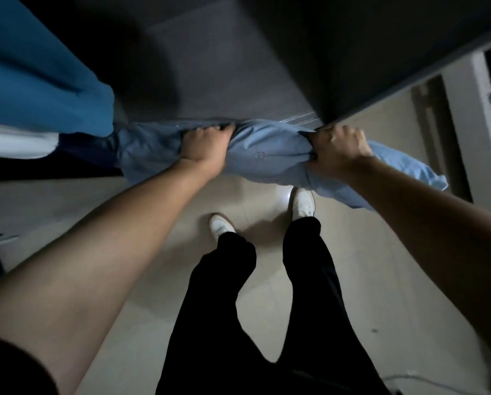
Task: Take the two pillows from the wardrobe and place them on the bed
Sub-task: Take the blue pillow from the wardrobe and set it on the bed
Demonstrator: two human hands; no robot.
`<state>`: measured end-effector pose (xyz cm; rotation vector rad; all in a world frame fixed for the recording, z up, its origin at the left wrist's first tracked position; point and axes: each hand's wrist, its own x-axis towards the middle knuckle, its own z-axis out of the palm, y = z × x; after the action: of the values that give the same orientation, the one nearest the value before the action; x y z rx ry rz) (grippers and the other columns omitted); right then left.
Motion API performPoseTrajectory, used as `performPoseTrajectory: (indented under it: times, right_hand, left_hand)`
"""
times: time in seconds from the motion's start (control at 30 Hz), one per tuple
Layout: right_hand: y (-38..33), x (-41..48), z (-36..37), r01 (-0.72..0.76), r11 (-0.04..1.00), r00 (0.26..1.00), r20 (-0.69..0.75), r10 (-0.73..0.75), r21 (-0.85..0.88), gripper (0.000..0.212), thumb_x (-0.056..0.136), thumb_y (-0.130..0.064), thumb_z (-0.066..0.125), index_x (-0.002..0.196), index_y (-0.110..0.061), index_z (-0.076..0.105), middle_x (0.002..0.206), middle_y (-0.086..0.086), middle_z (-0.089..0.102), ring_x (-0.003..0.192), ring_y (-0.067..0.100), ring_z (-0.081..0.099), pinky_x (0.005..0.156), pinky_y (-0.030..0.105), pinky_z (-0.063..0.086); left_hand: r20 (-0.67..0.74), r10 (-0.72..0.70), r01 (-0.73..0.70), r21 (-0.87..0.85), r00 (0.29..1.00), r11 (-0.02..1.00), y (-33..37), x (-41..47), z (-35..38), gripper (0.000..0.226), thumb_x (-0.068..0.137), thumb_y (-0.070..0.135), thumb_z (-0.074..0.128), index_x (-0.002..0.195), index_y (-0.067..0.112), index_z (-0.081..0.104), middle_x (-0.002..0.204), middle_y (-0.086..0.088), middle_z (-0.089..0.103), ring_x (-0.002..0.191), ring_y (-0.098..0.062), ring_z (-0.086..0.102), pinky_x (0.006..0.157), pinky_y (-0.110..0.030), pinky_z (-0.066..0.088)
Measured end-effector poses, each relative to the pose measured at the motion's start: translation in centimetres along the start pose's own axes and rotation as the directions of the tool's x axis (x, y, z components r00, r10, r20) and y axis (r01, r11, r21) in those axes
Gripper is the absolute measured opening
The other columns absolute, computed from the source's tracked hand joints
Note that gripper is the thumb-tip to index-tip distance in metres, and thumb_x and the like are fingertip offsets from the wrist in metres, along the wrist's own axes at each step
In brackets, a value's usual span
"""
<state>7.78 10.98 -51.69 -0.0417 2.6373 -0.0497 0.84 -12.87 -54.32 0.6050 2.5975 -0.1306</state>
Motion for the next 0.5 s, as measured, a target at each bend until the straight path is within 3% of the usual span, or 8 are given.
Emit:
performPoseTrajectory:
  times: [0.07,0.27,0.5]
  right_hand:
    - [0.7,-4.3,-1.9,-0.064,0.998,0.998,-0.001,0.064,-0.006,0.054,0.087,-0.04,0.055,0.14,-0.035,0.049,0.11,0.019,0.07,0.097,0.043,0.066,0.071,0.04,0.045]
    - [2.9,-17.5,-8.3,-0.281,0.959,0.959,0.04,0.28,0.042,0.08,0.079,-0.042,0.064,0.152,-0.035,0.033,0.122,0.01,0.069,0.105,0.036,0.066,0.079,0.039,0.051]
    - [9.3,-30.7,-14.1,-0.387,0.921,0.92,-0.076,0.383,-0.036,0.071,0.087,-0.032,0.059,0.153,-0.032,0.032,0.121,0.005,0.069,0.105,0.03,0.067,0.072,0.034,0.045]
  left_hand:
    - [0.018,0.066,-0.066,0.008,0.998,0.998,1.7,-2.1,-3.0,0.052,0.086,0.014,0.06,0.135,0.025,0.049,0.121,-0.014,0.067,0.106,-0.039,0.065,0.084,-0.045,0.053]
    - [-0.01,0.211,-0.209,0.08,0.977,0.975,8.5,-9.1,-12.1,0.057,0.079,0.015,0.068,0.132,0.025,0.05,0.123,-0.008,0.065,0.109,-0.035,0.063,0.087,-0.045,0.052]
    - [-0.141,0.372,-0.343,0.195,0.917,0.919,19.0,-15.7,-20.6,0.052,0.081,0.018,0.062,0.131,0.022,0.047,0.121,-0.007,0.066,0.102,-0.036,0.067,0.08,-0.04,0.051]
